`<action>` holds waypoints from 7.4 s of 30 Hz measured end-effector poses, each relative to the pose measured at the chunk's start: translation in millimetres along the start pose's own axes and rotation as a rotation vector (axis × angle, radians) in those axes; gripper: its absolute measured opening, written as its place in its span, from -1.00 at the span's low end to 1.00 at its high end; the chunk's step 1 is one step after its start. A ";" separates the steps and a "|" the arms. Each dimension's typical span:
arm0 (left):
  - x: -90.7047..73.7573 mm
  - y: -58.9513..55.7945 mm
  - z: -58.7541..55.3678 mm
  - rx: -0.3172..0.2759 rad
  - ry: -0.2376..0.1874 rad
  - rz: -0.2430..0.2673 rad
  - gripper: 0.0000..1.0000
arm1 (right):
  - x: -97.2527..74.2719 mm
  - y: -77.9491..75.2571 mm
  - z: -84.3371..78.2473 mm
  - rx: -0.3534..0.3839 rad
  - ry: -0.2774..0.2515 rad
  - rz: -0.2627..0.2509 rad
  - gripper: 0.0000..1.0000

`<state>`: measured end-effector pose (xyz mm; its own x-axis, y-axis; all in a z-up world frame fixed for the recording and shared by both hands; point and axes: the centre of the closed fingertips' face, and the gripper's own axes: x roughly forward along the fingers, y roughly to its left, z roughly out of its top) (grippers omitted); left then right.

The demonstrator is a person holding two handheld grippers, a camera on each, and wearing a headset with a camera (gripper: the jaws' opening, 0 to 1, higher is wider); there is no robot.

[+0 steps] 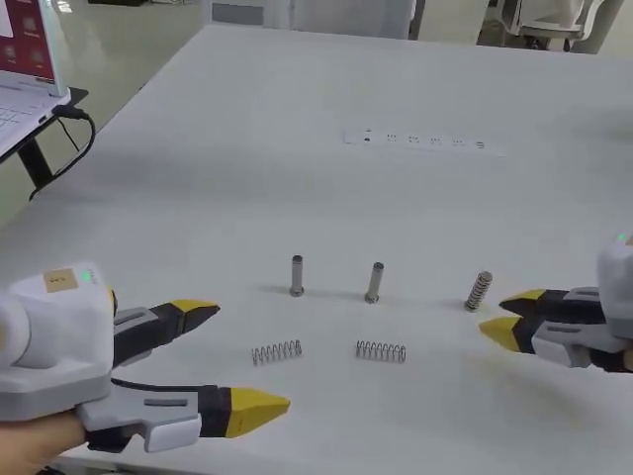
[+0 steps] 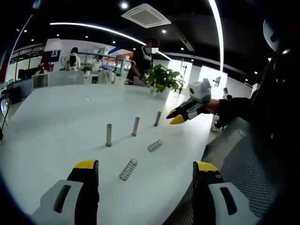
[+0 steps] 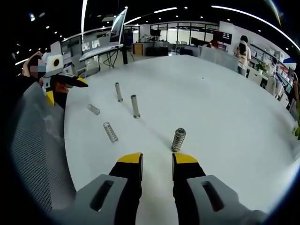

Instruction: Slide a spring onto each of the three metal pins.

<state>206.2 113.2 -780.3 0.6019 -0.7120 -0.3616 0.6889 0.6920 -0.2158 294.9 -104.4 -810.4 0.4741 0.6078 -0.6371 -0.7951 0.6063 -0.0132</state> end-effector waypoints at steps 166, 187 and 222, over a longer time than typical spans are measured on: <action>-0.4 3.9 7.8 -0.018 -0.048 0.012 0.56 | 87.0 109.0 29.7 -0.507 0.322 0.382 -0.83; -0.5 3.7 5.3 -0.005 -0.033 0.009 0.56 | 77.5 100.1 43.6 -0.444 0.236 0.333 -0.83; 0.2 2.3 2.8 0.000 -0.016 0.004 0.57 | 57.8 80.2 52.2 -0.291 0.108 0.256 -0.83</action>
<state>209.0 114.3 -778.4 0.6111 -0.7111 -0.3477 0.6867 0.6947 -0.2140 278.3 6.2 -808.0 0.2162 0.6535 -0.7254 -0.9636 0.2623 -0.0509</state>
